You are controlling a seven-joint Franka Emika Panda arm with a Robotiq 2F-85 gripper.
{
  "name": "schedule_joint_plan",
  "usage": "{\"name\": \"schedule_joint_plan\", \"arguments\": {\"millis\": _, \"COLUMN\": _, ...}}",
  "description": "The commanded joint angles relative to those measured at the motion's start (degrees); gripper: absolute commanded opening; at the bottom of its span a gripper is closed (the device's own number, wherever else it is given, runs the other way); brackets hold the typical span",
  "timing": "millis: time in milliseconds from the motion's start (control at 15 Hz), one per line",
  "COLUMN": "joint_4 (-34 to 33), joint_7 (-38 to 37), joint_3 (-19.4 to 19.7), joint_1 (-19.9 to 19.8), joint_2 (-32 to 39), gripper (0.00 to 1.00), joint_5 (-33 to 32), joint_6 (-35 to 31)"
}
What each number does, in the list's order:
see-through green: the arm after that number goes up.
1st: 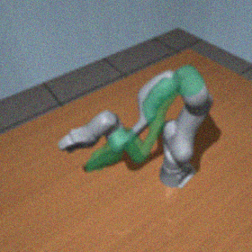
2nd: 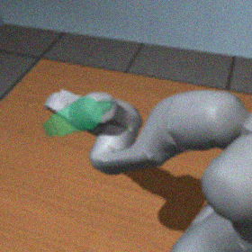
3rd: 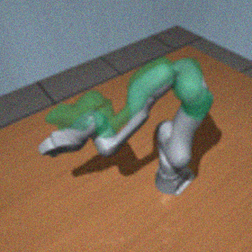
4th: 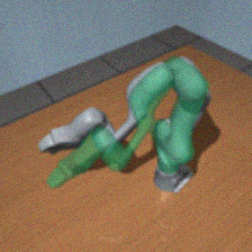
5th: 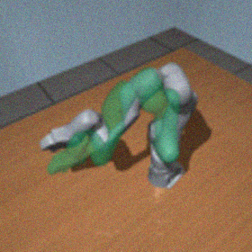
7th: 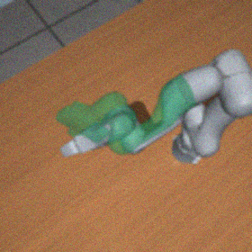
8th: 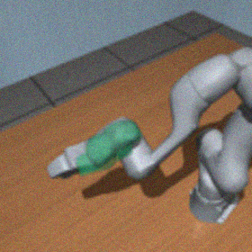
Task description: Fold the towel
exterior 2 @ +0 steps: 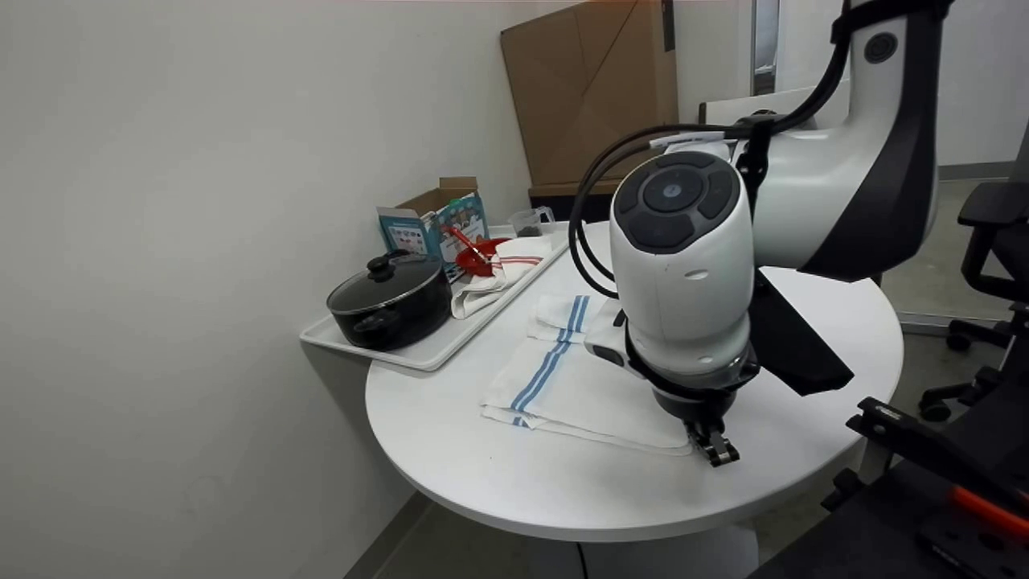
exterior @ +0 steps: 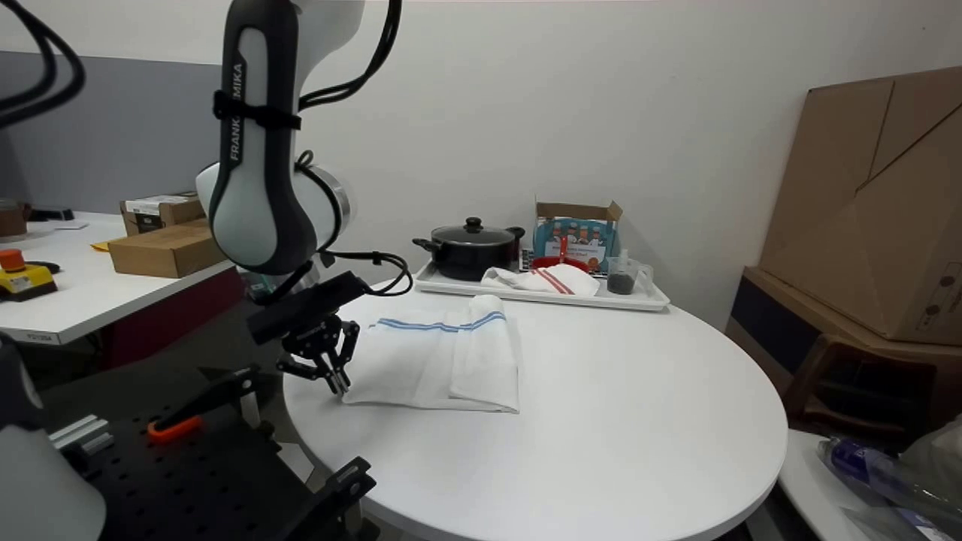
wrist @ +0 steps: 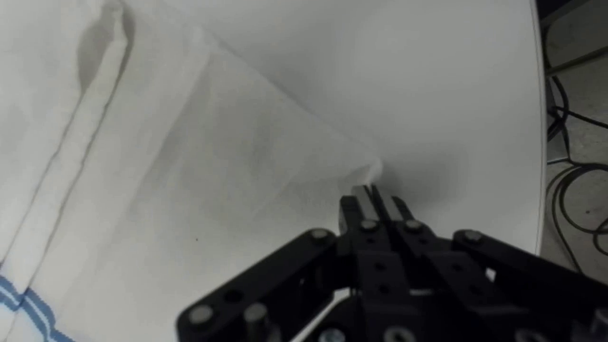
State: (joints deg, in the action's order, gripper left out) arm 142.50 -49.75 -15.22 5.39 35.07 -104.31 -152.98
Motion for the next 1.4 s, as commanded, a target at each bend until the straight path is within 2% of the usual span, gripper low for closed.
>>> {"name": "schedule_joint_plan", "arguments": {"millis": 0, "joint_4": -0.79, "joint_7": -0.28, "joint_3": 0.27, "joint_1": -2.97, "joint_2": -1.14, "gripper": 0.0, "joint_5": 6.64, "joint_6": -3.36}}
{"name": "schedule_joint_plan", "arguments": {"millis": 200, "joint_4": -2.15, "joint_7": 3.89, "joint_3": 0.57, "joint_1": -7.06, "joint_2": -4.11, "gripper": 0.01, "joint_5": 16.56, "joint_6": -7.26}}
{"name": "schedule_joint_plan", "arguments": {"millis": 333, "joint_4": -2.94, "joint_7": 8.39, "joint_3": -0.28, "joint_1": -10.78, "joint_2": -6.54, "gripper": 0.01, "joint_5": 25.37, "joint_6": -9.63}}
{"name": "schedule_joint_plan", "arguments": {"millis": 400, "joint_4": -3.54, "joint_7": 10.92, "joint_3": 1.11, "joint_1": -10.55, "joint_2": -7.84, "gripper": 0.01, "joint_5": 30.97, "joint_6": -11.49}}
{"name": "schedule_joint_plan", "arguments": {"millis": 600, "joint_4": -4.8, "joint_7": 15.98, "joint_3": 1.72, "joint_1": -12.43, "joint_2": -10.87, "gripper": 0.01, "joint_5": 45.31, "joint_6": -14.36}}
{"name": "schedule_joint_plan", "arguments": {"millis": 667, "joint_4": -5.65, "joint_7": 15.71, "joint_3": -1.56, "joint_1": -16.22, "joint_2": -11.17, "gripper": 0.01, "joint_5": 47.14, "joint_6": -13.07}}
{"name": "schedule_joint_plan", "arguments": {"millis": 800, "joint_4": -7.44, "joint_7": 15.96, "joint_3": -1.68, "joint_1": -17.19, "joint_2": -11.65, "gripper": 0.01, "joint_5": 51.49, "joint_6": -12.0}}
{"name": "schedule_joint_plan", "arguments": {"millis": 933, "joint_4": -9.56, "joint_7": 14.4, "joint_3": -0.7, "joint_1": -17.56, "joint_2": -11.2, "gripper": 0.01, "joint_5": 53.46, "joint_6": -10.26}}
{"name": "schedule_joint_plan", "arguments": {"millis": 1333, "joint_4": -16.42, "joint_7": 9.99, "joint_3": 4.49, "joint_1": -18.2, "joint_2": -5.01, "gripper": 0.01, "joint_5": 58.4, "joint_6": 2.23}}
